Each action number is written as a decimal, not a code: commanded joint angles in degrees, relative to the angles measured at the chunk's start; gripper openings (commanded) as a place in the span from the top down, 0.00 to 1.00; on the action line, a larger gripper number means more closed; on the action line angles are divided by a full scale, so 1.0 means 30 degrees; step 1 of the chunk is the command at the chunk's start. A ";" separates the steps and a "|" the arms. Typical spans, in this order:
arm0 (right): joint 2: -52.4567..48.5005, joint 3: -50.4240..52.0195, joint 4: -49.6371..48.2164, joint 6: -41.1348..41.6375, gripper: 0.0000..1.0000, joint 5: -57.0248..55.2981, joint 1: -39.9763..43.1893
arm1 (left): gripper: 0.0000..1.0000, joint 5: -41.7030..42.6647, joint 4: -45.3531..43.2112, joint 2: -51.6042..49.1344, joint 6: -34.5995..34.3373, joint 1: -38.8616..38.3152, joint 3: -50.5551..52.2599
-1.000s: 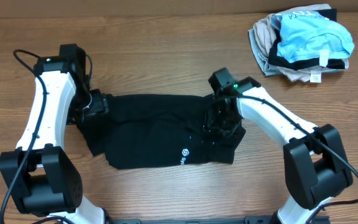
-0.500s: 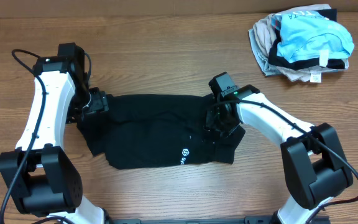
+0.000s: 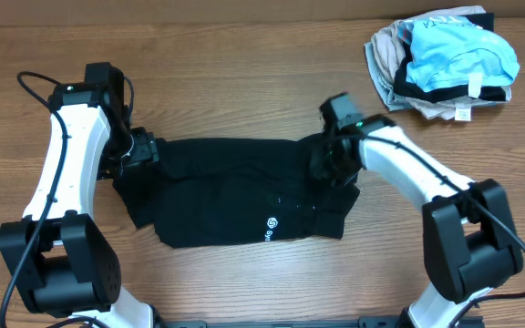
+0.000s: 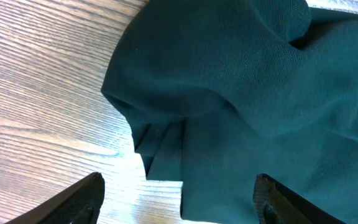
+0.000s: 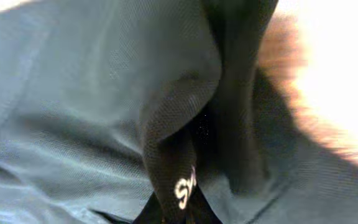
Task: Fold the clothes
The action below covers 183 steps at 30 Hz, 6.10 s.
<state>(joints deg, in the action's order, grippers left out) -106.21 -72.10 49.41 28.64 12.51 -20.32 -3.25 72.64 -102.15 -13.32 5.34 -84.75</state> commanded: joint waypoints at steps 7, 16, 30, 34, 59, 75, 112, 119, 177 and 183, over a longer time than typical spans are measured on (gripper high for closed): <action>0.2528 -0.7206 0.2914 -0.3075 0.96 0.1370 0.1100 | 0.25 0.2586 -0.0903 0.0510 0.2907 -0.0510 0.0066; 0.2616 -1.0637 0.3548 -0.2820 0.96 0.1377 0.1100 | 0.24 0.3067 -0.2310 0.0517 0.4546 -0.2572 0.0066; 0.2616 -1.0637 0.3585 -0.2849 0.96 0.1596 0.1443 | 0.24 0.0510 -0.5333 -0.0168 0.4889 -0.6317 0.0342; 0.2616 -1.0637 0.3628 -0.2936 0.96 0.1821 0.1676 | 0.24 -0.0284 -0.6084 -0.1144 0.4896 -0.6579 0.0379; 0.2616 -1.0637 0.3497 -0.2987 0.96 0.1865 0.2317 | 0.23 -0.0998 -0.4277 -0.1326 0.5945 -0.8670 -0.0087; 0.2616 -1.0630 0.3963 -0.3009 0.96 0.1872 0.2317 | 0.23 -0.5260 -0.8794 -0.1800 0.3956 -0.8196 0.2382; 0.2616 -1.0622 0.4510 -0.3140 0.96 0.1851 0.2317 | 0.48 -0.5136 -1.0564 -0.1807 0.1107 -0.3104 0.4386; 0.2616 -1.0622 0.4779 -0.3228 0.96 0.1647 0.2317 | 0.96 -0.5129 -0.9916 -0.1807 0.1515 -0.2623 0.2244; 0.4503 -1.0287 0.9100 -0.4124 0.96 -0.0801 0.3315 | 0.48 0.3497 -0.8466 -0.2455 0.1464 0.0109 0.3803; 0.4503 -1.0287 0.9071 -0.4124 0.96 -0.0809 0.3315 | 0.50 0.3439 -1.0739 -0.2463 0.1421 0.0109 0.5333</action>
<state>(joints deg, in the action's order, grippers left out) -94.02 -102.85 77.01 16.45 11.05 -10.52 6.09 41.87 -109.65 -8.19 5.67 -70.70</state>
